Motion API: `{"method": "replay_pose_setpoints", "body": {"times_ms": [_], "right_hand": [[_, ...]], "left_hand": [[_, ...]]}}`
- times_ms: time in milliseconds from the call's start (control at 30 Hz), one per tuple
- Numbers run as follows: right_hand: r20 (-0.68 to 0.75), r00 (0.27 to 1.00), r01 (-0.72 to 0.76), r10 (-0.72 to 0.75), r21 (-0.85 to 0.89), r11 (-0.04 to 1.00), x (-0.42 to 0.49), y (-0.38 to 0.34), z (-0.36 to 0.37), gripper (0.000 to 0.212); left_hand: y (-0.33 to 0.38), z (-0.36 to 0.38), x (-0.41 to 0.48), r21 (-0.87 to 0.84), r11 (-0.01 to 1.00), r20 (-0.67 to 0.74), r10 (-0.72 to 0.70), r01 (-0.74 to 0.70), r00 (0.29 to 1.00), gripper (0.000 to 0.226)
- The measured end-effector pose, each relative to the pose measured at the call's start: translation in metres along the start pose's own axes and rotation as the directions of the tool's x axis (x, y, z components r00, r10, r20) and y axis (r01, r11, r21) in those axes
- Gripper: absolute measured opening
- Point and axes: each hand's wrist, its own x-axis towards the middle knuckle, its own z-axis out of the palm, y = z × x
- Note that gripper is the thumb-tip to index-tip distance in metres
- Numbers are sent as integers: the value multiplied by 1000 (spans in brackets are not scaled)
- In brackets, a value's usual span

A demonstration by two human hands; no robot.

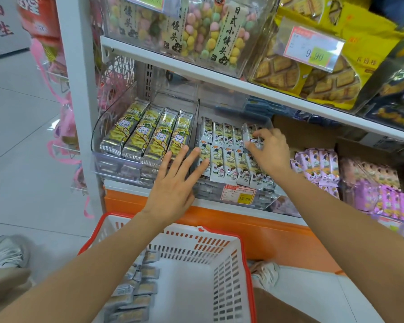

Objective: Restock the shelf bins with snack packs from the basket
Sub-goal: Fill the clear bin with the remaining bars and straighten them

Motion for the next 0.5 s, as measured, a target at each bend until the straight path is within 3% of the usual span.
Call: {"method": "replay_pose_setpoints", "body": {"times_ms": [167,300,400,500], "right_hand": [[-70,988,153,-139,284,946,-48,-31,-12,33],[-53,949,299,-310,458,837,-108,-56,-10,19],[42,927,296,-372,526,797,-148,-58,15,17],[159,919,227,-362,536,813,-182,-48,58,19]], "left_hand": [[12,-2,-16,-60,998,-68,-15,11,998,78],[19,3,-42,-96,995,-124,24,-36,992,52],[20,11,-61,-85,994,-33,70,-72,997,42],[11,29,-78,-103,994,159,61,-45,985,48]]}}
